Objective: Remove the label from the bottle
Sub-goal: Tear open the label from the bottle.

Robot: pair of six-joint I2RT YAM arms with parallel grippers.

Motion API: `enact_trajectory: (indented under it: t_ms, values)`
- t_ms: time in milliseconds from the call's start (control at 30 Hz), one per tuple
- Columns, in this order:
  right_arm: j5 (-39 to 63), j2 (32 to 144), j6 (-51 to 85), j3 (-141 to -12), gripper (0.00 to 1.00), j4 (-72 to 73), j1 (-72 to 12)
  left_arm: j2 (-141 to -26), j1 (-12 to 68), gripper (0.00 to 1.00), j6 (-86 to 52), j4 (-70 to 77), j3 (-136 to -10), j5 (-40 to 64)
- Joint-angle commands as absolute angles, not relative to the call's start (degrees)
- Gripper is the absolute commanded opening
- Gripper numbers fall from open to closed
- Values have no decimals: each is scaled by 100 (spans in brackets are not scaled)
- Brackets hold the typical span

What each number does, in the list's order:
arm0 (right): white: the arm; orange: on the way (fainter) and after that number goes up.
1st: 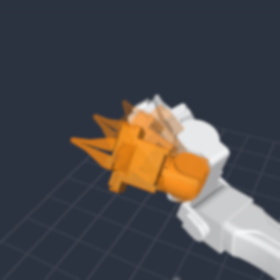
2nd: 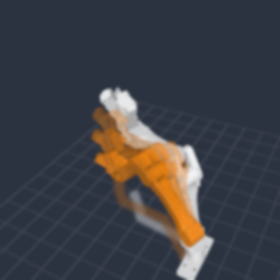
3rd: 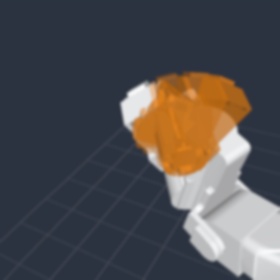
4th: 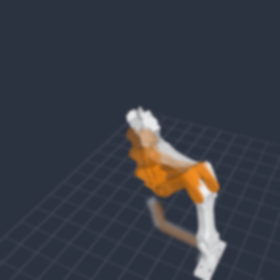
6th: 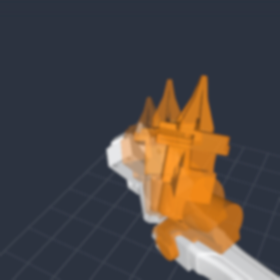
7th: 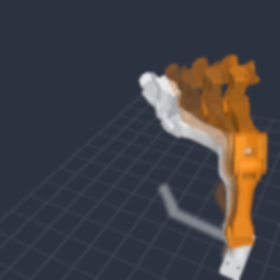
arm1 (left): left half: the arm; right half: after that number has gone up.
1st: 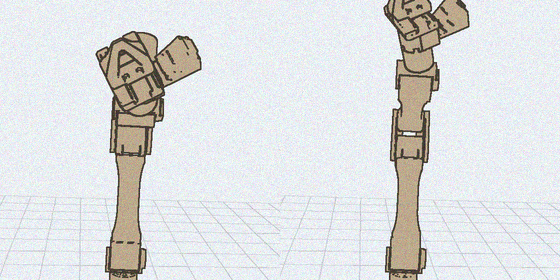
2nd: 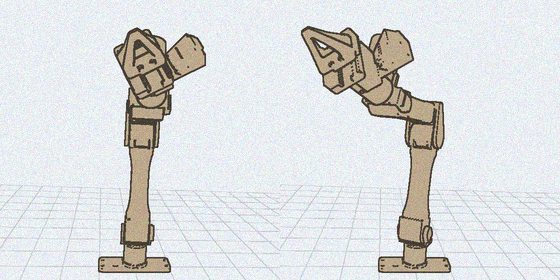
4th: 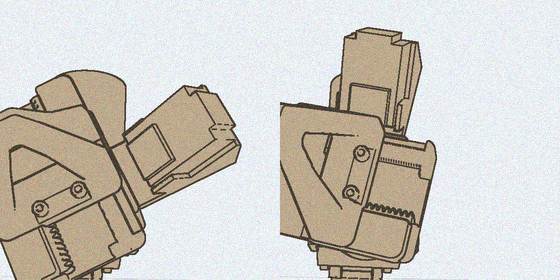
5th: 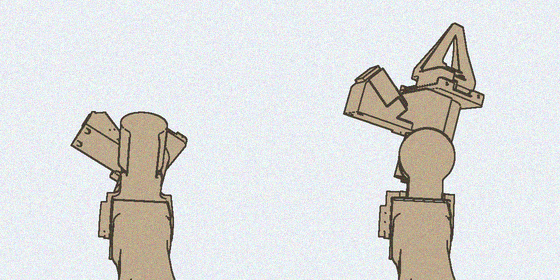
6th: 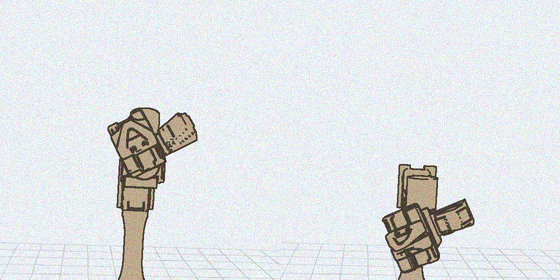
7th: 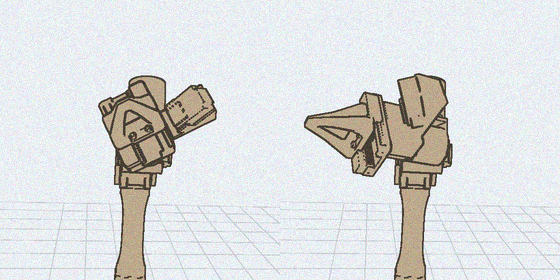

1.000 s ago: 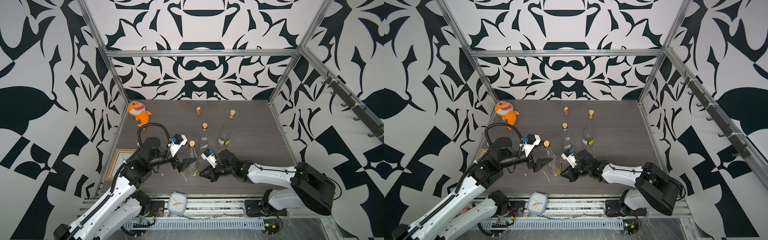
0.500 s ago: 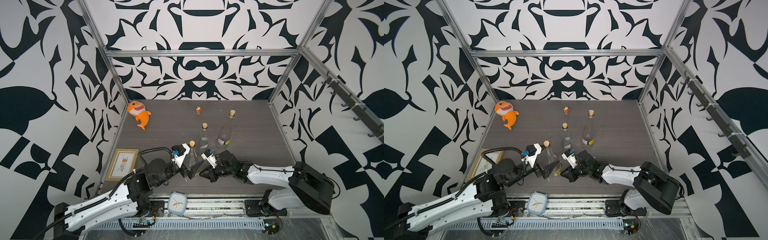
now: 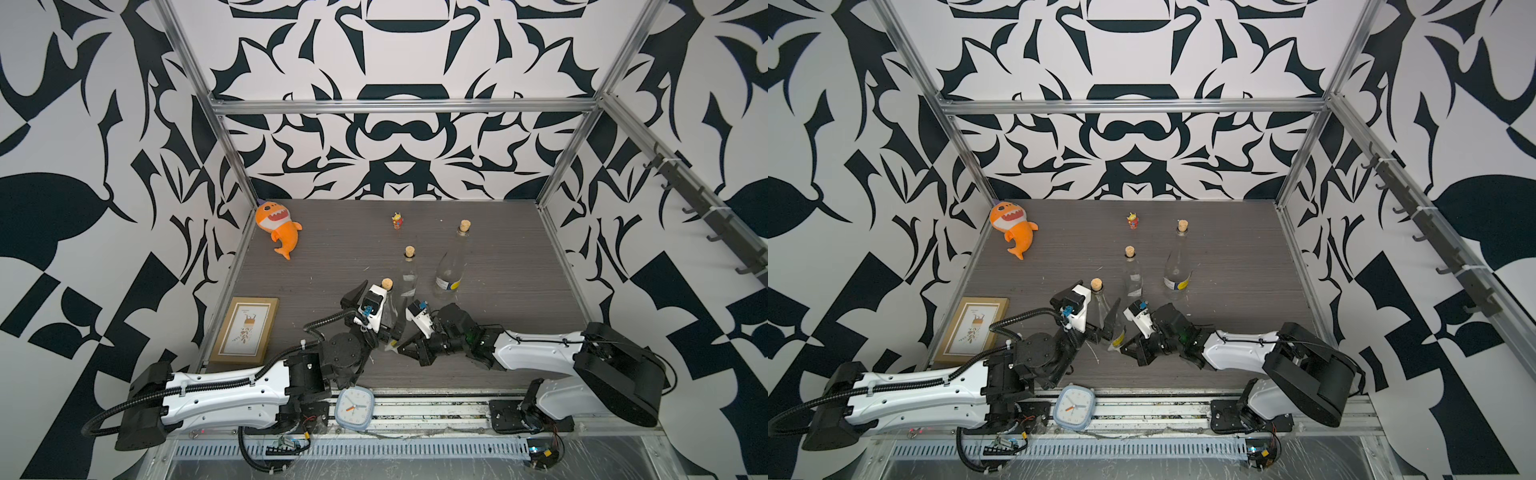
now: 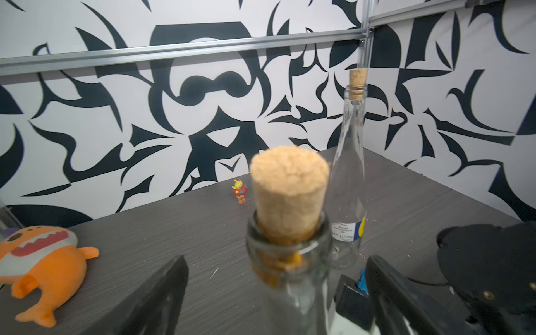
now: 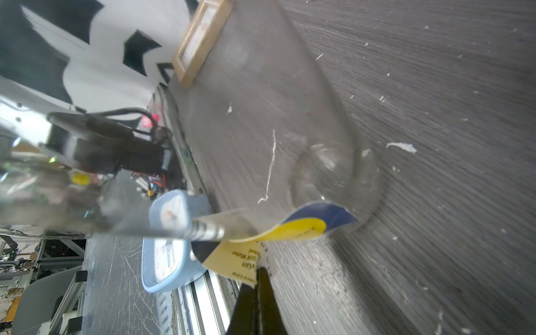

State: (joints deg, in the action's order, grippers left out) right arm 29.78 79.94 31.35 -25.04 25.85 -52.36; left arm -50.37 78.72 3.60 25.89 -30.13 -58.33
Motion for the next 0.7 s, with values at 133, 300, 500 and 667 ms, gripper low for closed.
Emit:
enact_trajectory:
  t_ms: [133, 300, 500, 667]
  values:
    - [2909, 8116, 3168, -2566, 0, 2944, -5326, -5095, 7879, 88, -57, 2774, -3292, -6166]
    - [2893, 8123, 3177, -2555, 0, 2947, -5340, -5348, 7878, 72, -41, 3067, -3344, -6023]
    - [2866, 8063, 3178, -2514, 0, 2940, -5339, -5509, 7876, 53, -41, 3144, -3401, -5834]
    - [2874, 8079, 3178, -2516, 0, 2961, -5340, -5486, 7880, 34, -31, 3078, -3381, -5879]
